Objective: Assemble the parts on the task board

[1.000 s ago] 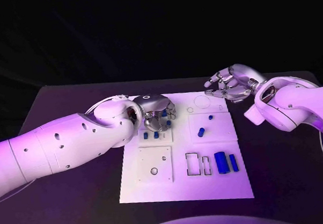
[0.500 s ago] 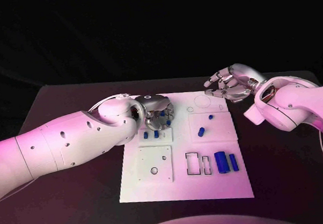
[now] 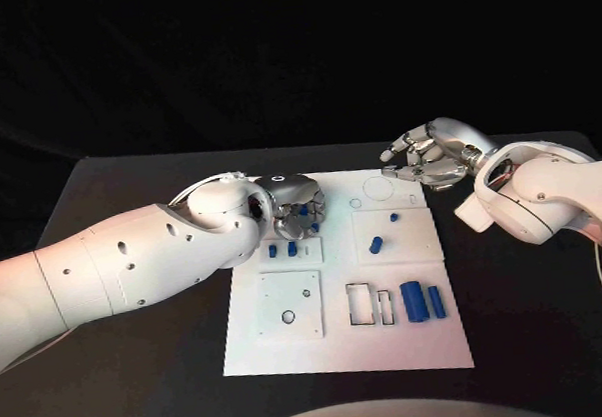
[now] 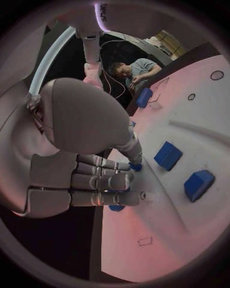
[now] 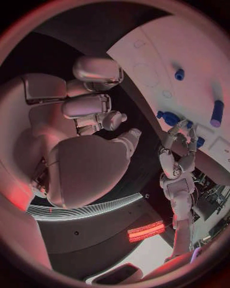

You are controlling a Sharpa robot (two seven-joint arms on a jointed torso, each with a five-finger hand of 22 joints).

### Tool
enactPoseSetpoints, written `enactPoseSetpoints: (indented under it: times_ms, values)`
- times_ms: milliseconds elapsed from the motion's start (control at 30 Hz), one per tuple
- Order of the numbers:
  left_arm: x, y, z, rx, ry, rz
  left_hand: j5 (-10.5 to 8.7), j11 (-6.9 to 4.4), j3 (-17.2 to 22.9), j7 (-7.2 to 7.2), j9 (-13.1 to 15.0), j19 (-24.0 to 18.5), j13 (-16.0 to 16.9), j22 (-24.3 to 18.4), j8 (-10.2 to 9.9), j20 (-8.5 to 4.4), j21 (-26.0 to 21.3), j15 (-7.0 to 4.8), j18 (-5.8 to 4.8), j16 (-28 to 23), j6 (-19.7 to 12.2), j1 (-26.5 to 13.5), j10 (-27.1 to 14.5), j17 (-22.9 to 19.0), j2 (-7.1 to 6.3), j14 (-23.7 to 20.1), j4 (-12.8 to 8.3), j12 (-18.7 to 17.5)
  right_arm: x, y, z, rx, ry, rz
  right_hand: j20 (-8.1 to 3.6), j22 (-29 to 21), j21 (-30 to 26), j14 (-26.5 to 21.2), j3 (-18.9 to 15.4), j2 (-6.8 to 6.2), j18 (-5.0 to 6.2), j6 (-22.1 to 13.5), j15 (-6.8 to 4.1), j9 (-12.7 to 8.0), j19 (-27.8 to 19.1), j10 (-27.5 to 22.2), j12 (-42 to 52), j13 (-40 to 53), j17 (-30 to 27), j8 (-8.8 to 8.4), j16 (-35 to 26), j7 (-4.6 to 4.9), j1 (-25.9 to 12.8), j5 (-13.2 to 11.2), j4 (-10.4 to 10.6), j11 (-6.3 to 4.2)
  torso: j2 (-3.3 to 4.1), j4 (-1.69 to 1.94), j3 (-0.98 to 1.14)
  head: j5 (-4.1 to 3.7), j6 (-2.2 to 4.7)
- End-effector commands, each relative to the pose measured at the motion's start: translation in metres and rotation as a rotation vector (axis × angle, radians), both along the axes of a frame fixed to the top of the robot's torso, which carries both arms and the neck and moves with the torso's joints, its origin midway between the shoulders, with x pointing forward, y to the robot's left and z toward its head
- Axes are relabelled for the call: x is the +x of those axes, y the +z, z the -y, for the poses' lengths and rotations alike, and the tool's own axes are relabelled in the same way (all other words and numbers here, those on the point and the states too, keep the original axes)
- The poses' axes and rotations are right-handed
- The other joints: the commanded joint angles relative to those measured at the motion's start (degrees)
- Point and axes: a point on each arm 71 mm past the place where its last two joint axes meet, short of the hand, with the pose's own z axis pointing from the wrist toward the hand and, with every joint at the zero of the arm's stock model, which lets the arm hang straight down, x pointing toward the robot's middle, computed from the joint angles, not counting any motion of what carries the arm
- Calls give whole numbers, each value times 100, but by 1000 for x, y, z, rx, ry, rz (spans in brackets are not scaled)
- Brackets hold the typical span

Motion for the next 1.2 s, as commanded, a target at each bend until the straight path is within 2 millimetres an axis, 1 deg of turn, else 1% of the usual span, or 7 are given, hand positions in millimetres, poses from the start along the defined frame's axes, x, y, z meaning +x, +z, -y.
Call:
enactPoseSetpoints:
  times_ms: [33, 167, 233, 467, 700, 900, 1200]
  values:
    - [-1, -3, 0, 20, 2, -21, -18, -24, 33, -25, -11, 80, 7, 135, 23, -20, 113, -18, -24, 120, 80, 20, 70, 94, 58, 73, -9, 47, -1, 0, -2, -6, 14, 4, -7, 363, -27, 196, -9, 3, 112, -26, -53, 8, -25, -23, -26, -5, 49, 19, -20, -6, 12, 40, 27, 0, -2, -2, 1, -6, -8]
    - [-1, -3, 0, 24, 3, -26, -18, -38, 45, -35, -16, 130, 3, 220, 32, -30, 184, -31, -38, 192, 114, 27, 104, 159, 72, 118, -21, 60, -1, 0, -2, -7, 14, 3, -7, 363, -27, 196, -9, 3, 112, -26, -53, 8, -25, -23, -26, -5, 49, 19, -20, -6, 12, 40, 27, 0, -5, -3, -1, -10, -14]
    - [0, -3, -1, 24, 2, -28, -22, -85, 73, -64, -13, 261, 1, 426, 75, -54, 354, -71, -74, 357, 233, 57, 212, 314, 118, 230, -63, 98, -1, 0, -1, -7, 14, 3, -8, 363, -28, 198, -7, 6, 111, -18, -54, 12, -22, -10, -21, 2, 54, 28, -20, -8, 12, 40, 29, -2, -6, -4, 1, -11, -19]
    - [2, -3, -1, -6, -1, -25, -20, -150, 157, -84, -21, 439, -27, 748, 96, -109, 630, -130, -130, 604, 435, 135, 509, 519, 206, 409, -189, 92, -1, 0, -2, -8, 15, 2, -8, 363, -28, 198, -7, 6, 111, -18, -54, 12, -22, -10, -21, 2, 54, 28, -20, -8, 12, 40, 29, -2, -1, -5, -1, -19, -22]
    - [3, -1, -1, -34, -2, -19, -30, -107, 248, -52, -68, 430, -164, 835, -37, -98, 717, -103, -140, 612, 433, 106, 584, 398, 185, 408, -251, -217, -1, 0, -2, -10, 15, 0, -9, 361, -32, 198, -8, 6, 111, -9, -55, 16, -20, 2, -15, 9, 50, 37, -24, -10, 11, 40, 31, -3, -4, 2, -2, -10, -26]
    - [3, 1, 0, -70, -5, -7, -41, -107, 269, -49, -67, 540, -225, 1000, -60, -85, 842, -101, -170, 697, 518, 65, 728, 464, 183, 486, -275, -373, -1, 0, -2, -11, 16, 0, -9, 361, -32, 198, -8, 6, 111, -9, -55, 16, -20, 2, -15, 9, 50, 37, -24, -10, 11, 40, 31, -3, -9, 1, -3, 1, -26]
    - [0, 7, -3, -136, -3, -4, -41, -104, 286, -44, -56, 548, -295, 1025, -79, -80, 867, -105, -171, 712, 620, 8, 877, 406, 171, 514, -294, -596, -1, -1, -2, -13, 17, 0, -9, 361, -32, 198, -8, 6, 111, -9, -55, 16, -20, 2, -15, 9, 50, 37, -24, -10, 11, 40, 31, -3, -9, -1, -4, 13, -2]
